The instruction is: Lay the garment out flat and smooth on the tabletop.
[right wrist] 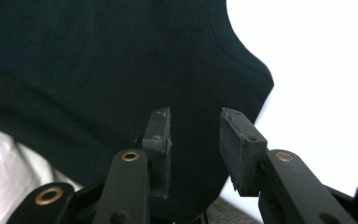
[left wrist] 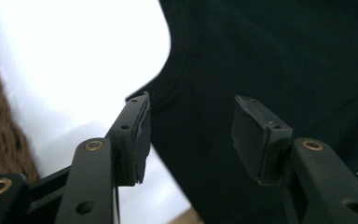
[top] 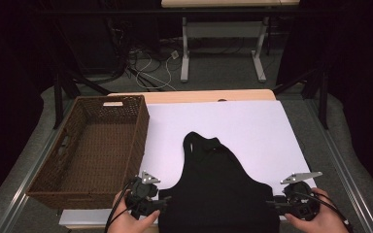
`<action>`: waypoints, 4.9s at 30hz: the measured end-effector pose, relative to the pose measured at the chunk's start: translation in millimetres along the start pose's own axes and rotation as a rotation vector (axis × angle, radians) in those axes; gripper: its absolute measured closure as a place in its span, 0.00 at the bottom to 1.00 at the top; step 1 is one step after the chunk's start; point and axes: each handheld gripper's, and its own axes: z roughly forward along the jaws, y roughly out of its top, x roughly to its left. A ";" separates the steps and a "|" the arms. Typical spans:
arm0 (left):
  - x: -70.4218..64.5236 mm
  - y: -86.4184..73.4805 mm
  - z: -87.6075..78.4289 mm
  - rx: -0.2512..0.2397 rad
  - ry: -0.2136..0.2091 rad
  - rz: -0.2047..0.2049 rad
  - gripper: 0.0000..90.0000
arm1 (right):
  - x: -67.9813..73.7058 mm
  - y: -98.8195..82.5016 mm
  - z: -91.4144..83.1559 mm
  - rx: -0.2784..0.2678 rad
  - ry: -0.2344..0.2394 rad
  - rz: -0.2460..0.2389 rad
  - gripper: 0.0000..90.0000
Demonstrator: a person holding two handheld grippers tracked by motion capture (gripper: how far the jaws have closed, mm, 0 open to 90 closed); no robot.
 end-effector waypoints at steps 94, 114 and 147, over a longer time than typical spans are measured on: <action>66.1 191.2 117.5 -0.051 0.071 -0.017 0.36 | 10.6 214.0 149.4 -0.083 -0.078 -0.307 0.97; 80.2 193.5 151.4 -0.022 0.073 -0.004 0.59 | -60.9 214.5 150.6 -0.070 -0.125 -0.162 0.96; 61.8 176.6 161.7 0.091 0.033 -0.006 0.98 | -67.8 202.1 158.3 -0.042 -0.147 -0.140 0.98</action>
